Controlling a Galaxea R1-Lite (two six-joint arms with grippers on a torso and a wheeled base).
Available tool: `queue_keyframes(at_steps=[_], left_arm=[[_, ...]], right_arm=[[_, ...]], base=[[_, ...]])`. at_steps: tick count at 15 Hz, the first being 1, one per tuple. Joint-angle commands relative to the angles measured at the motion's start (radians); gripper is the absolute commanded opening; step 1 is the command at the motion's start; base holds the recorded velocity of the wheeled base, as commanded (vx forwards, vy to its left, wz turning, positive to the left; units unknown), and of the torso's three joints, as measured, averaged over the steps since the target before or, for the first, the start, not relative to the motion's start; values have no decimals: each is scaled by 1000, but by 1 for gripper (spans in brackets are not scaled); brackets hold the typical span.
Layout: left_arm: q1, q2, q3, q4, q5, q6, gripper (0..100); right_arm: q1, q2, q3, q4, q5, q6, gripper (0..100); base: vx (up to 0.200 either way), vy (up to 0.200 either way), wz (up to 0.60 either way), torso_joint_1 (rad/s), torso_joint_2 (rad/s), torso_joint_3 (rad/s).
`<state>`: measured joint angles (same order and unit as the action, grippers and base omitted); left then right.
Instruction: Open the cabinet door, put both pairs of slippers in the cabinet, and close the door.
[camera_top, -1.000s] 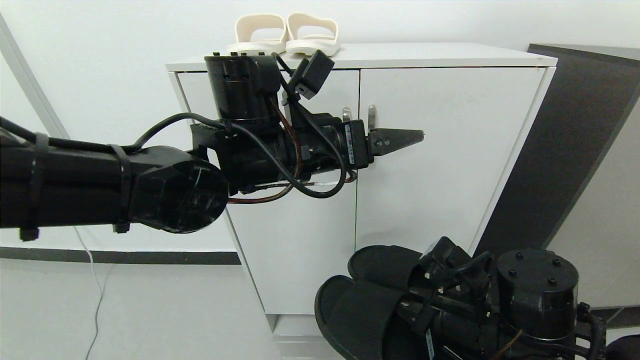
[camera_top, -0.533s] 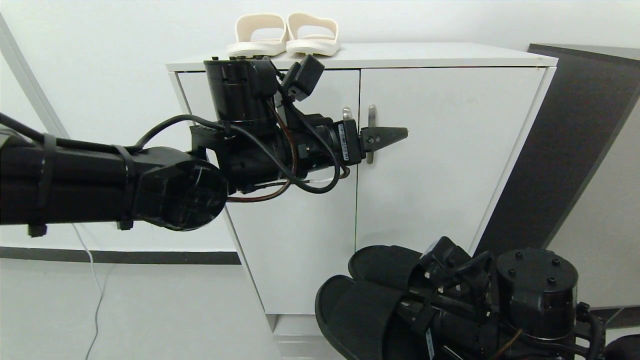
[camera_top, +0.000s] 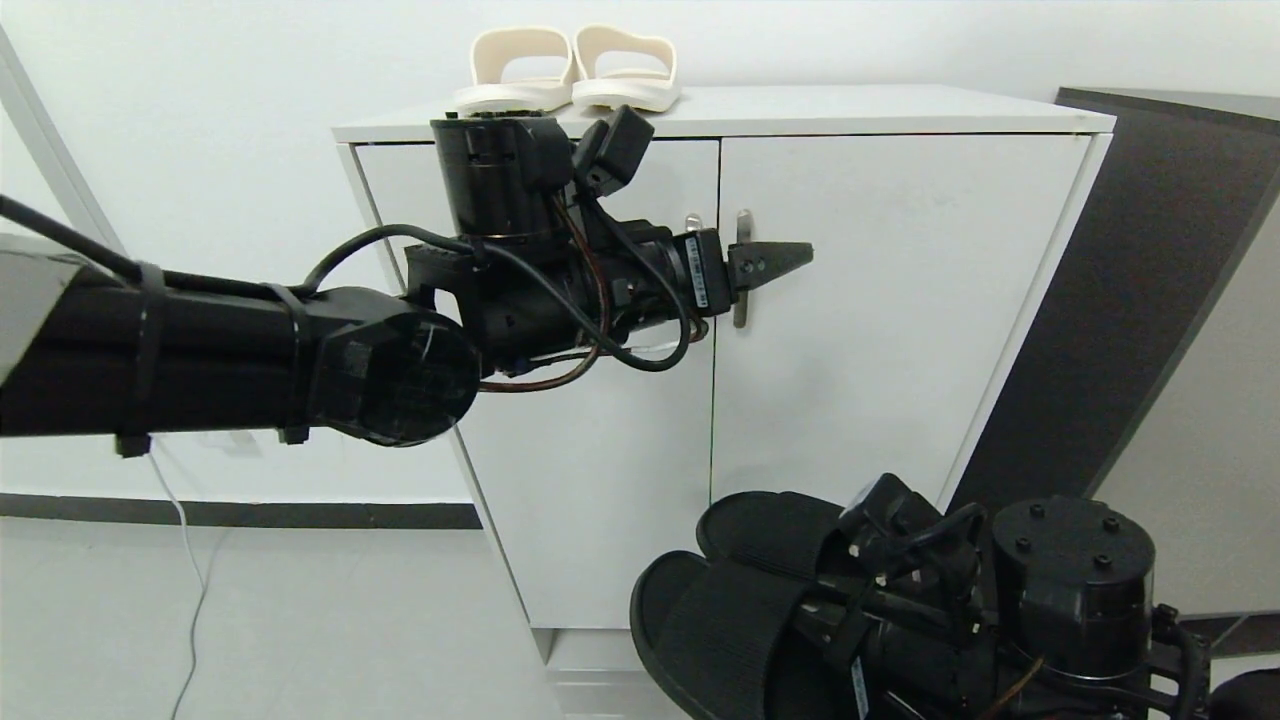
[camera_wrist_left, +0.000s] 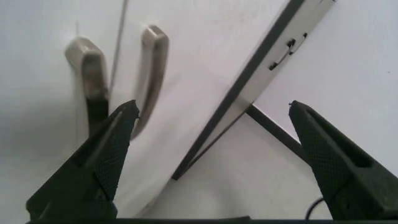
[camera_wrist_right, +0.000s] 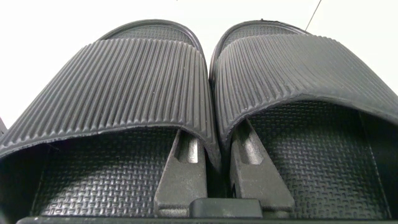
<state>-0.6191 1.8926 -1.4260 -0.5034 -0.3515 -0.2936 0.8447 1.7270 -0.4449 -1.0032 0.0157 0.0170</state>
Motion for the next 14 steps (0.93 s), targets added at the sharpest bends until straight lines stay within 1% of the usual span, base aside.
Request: queue_keyframes(at_steps=[1, 4, 12, 13, 14], left_arm=[[1, 33, -31, 17, 14, 1, 100], [1, 62, -70, 39, 25, 1, 100], [1, 82, -102, 42, 22, 1, 100], [1, 82, -100, 42, 22, 1, 0], [1, 82, -99, 40, 22, -1, 0]], right_arm=[[1, 3, 0, 0, 1, 0, 0], [1, 3, 0, 0, 1, 0, 0], [2, 9, 5, 0, 1, 0, 0], [2, 9, 5, 0, 1, 0, 0], [2, 9, 5, 0, 1, 0, 0]], base=[[0, 0, 0, 0, 0, 0], [0, 0, 0, 0, 0, 0], [0, 0, 0, 0, 0, 0], [0, 0, 0, 0, 0, 0], [0, 0, 0, 0, 0, 0]])
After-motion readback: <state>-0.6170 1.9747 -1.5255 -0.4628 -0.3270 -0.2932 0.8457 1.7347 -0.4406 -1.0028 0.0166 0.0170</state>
